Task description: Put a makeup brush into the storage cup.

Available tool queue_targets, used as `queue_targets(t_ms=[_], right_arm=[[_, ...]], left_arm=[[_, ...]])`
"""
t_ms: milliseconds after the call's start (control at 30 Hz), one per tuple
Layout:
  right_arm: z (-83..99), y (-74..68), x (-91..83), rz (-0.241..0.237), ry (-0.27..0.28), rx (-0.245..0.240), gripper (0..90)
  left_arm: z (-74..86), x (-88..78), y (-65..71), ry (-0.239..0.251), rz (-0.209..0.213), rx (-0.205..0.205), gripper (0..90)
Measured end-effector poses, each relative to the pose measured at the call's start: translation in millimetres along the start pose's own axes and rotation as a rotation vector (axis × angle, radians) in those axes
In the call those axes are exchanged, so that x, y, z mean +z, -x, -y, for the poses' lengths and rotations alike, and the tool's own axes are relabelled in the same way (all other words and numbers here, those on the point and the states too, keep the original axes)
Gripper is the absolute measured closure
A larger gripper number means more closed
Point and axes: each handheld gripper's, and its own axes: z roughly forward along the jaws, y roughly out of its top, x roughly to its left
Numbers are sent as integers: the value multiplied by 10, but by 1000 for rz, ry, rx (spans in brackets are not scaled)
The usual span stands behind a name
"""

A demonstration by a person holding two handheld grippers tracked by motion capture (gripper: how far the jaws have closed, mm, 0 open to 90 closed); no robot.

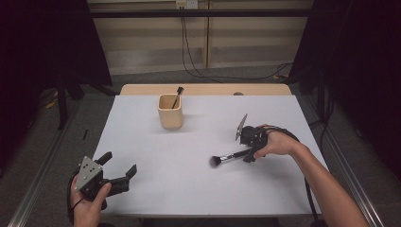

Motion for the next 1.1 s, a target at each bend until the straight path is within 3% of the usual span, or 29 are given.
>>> queue_targets(t_ms=[67, 333, 567, 867, 1100], right_arm=[[-4, -9, -13, -40, -5, -1, 432], [-59, -13, -12, -53, -45, -24, 484], [-103, -38, -19, -58, -73, -76, 599], [-100, -49, -31, -62, -77, -48, 666], [-103, -46, -33, -61, -74, -53, 733]], left_arm=[[0, 1, 1, 0, 0, 1, 36], [-1, 5, 11, -4, 3, 4, 35], [-1, -1, 11, 5, 15, -1, 35], [8, 9, 13, -10, 24, 4, 35], [6, 17, 9, -11, 21, 8, 33]])
